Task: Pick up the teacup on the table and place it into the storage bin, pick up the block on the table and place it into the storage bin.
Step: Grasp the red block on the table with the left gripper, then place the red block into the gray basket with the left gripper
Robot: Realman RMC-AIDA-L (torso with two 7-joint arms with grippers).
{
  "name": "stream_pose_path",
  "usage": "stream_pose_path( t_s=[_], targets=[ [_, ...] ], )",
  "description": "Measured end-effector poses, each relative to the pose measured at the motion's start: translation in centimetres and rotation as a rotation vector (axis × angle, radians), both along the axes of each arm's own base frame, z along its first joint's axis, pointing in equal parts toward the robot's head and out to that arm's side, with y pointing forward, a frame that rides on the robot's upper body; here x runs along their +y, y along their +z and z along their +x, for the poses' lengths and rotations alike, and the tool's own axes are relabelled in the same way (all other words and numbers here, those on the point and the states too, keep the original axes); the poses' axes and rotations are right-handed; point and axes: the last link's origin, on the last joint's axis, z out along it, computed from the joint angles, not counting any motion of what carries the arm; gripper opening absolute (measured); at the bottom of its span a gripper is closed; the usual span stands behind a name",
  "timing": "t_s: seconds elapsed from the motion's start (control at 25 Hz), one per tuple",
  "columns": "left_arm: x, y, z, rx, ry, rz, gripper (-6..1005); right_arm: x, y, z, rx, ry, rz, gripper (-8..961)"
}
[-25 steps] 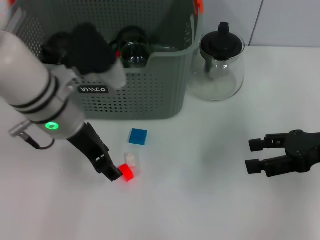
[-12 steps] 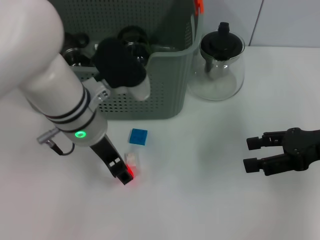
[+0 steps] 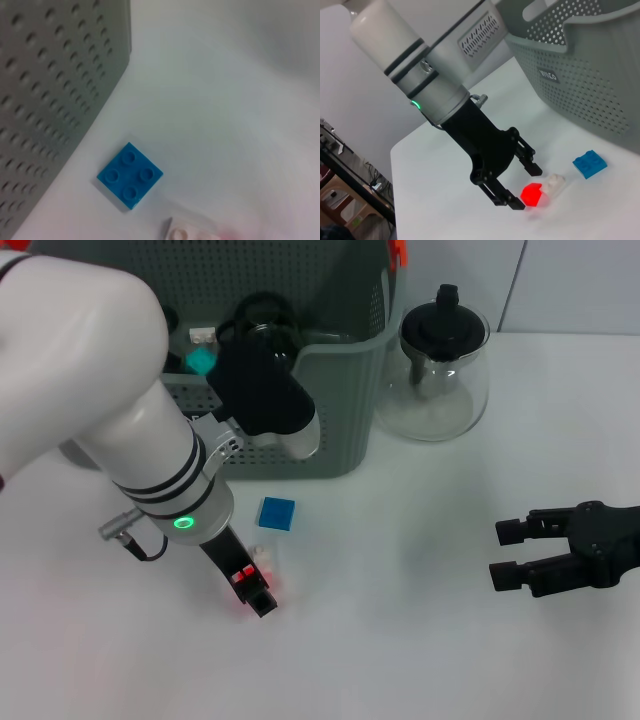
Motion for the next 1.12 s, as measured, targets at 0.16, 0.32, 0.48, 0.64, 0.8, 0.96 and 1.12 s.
stream_pose_path(
  t_s=[0.16,0.32,0.48,0.64,0.8,0.96,1.12],
  targets=[
    [0.2,-0.4,-0.3,0.003,0.001,0.003,702,0.0,0.0,0.0,0.001,-0.002,-0.002,944],
    [0.1,-0.6,-0.5,0.011,-0.001,-0.002,702,-0.1,-0.1,0.1,0.001,-0.002,-0.002,943],
    [0.0,-0.8,-0.5,0.013,0.001,-0.007,702,-0.1,0.0,0.1,0.001,-0.002,-0.002,942],
    [-0.1,-0.9,-0.5,0.017,0.000,-0.008,702,0.0,0.0,0.0,0.002,-0.002,0.001,942],
    [-0.1,-1.0,-0.3,0.025,-0.010,-0.013,663,0.0,0.0,0.1,0.003,-0.003,0.003,943],
    [0.0,-0.9,-0.1,0.024,-0.017,-0.004,507,0.0,0.1,0.1,0.002,-0.002,0.006,943],
    [-0.2,0.0,0.5,0.014,-0.014,0.010,439,0.0,0.1,0.1,0.002,-0.002,0.007,943]
  ],
)
